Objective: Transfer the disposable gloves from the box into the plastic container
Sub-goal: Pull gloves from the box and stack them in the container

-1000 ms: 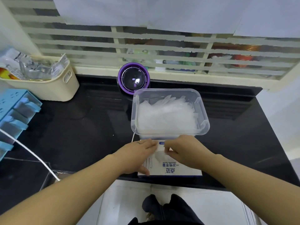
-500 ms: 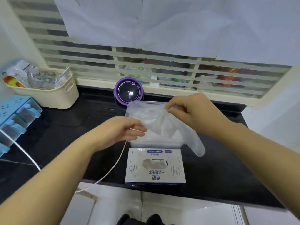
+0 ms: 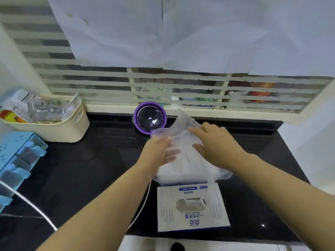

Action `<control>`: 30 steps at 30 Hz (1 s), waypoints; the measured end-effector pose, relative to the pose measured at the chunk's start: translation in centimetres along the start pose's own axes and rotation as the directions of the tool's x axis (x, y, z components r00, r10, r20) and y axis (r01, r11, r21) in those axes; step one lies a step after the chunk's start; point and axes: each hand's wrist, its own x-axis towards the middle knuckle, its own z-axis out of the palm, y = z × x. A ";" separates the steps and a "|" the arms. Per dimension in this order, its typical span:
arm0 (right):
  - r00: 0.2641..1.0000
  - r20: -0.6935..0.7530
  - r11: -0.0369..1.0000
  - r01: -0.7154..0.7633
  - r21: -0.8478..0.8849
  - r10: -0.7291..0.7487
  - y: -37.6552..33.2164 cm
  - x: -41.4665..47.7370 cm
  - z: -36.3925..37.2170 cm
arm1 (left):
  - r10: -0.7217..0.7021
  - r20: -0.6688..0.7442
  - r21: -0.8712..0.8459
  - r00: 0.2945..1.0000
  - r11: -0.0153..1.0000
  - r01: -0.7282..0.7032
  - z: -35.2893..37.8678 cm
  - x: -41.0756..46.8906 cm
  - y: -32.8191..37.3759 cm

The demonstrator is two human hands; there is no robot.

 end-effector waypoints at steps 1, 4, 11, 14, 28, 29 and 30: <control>1.000 0.004 0.999 -0.028 -0.033 0.028 -0.2 0.1 0.5 | -0.026 -0.021 -0.035 0.999 0.999 0.025 0.0 0.4 -0.4; 0.996 0.090 0.992 -0.003 -0.127 0.015 -0.9 1.1 1.7 | -0.105 -0.036 -0.060 0.994 0.993 0.103 -0.2 1.5 -0.7; 0.930 0.362 0.991 0.101 -0.087 -0.063 0.7 3.4 5.9 | -0.135 0.068 0.150 0.989 0.981 0.124 -0.9 1.9 -0.9; 0.919 0.361 0.974 0.206 -0.096 -0.159 1.4 4.3 7.1 | 0.259 0.065 0.620 0.964 0.746 -0.242 -2.0 1.8 -0.2; 0.870 0.402 0.915 0.373 -0.154 -0.287 4.4 3.3 7.7 | -0.164 0.319 0.936 0.933 -0.101 -0.338 1.6 6.5 -4.5; 0.866 0.428 0.907 0.370 -0.203 -0.257 4.8 3.0 7.8 | -0.180 0.310 0.934 0.933 -0.125 -0.335 1.6 6.7 -4.5; 0.861 0.460 0.898 0.360 -0.253 -0.215 5.0 2.9 8.0 | -0.200 0.294 0.934 0.935 -0.147 -0.326 1.5 7.0 -4.6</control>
